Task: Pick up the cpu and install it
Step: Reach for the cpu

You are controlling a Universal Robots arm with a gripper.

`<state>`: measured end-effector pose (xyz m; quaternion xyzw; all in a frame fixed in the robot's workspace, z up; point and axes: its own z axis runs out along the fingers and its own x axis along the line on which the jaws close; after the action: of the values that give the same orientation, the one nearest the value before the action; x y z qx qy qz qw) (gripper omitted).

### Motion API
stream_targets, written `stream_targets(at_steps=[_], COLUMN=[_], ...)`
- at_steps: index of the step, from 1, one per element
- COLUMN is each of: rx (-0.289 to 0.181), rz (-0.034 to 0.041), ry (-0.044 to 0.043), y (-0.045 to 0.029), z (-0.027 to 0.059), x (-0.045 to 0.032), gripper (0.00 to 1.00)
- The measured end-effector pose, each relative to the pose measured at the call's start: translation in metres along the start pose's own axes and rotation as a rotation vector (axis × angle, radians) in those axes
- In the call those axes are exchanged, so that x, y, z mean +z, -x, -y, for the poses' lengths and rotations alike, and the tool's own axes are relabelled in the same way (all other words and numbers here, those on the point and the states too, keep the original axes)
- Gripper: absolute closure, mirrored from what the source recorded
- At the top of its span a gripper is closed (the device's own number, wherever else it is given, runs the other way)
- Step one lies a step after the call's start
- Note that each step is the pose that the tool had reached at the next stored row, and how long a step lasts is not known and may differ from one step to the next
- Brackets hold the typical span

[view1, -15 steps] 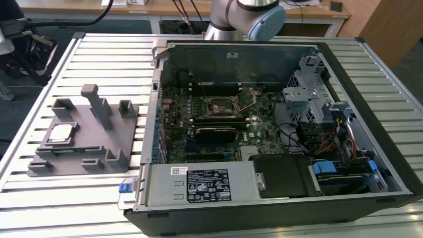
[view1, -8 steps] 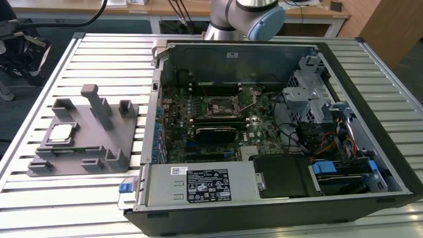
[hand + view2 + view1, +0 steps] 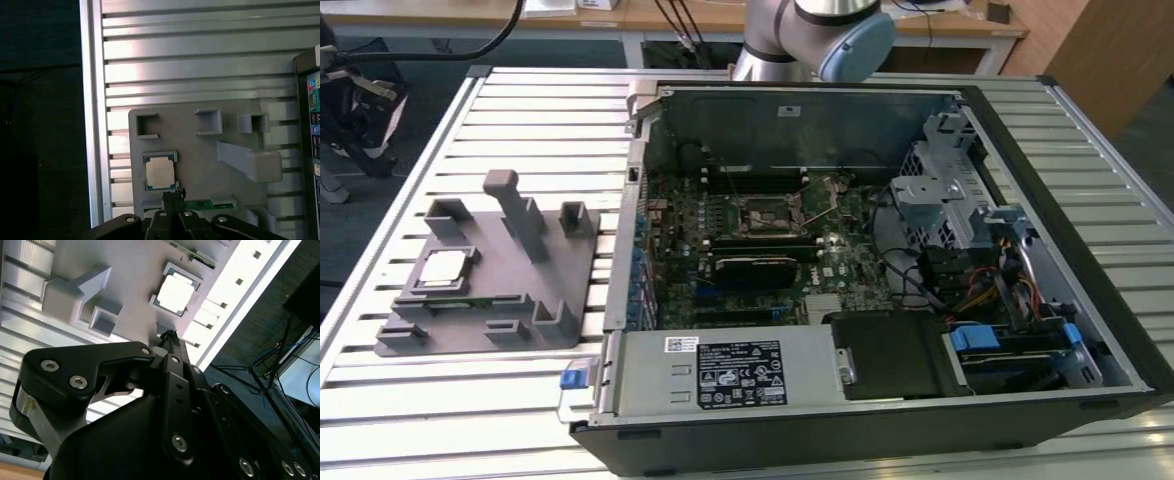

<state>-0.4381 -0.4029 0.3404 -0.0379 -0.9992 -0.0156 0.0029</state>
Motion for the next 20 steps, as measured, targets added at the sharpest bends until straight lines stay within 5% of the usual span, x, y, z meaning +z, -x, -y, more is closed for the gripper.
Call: stream_targets(at_steps=[5, 20], rx=[0.0, -0.001], rz=[-0.0096, -0.0126], ry=[-0.0006, -0.001], y=[0.0012, 0.0031], z=[0.0136, 0.0145], x=[0.0066, 0.0263], gripper=[0.89, 0.89])
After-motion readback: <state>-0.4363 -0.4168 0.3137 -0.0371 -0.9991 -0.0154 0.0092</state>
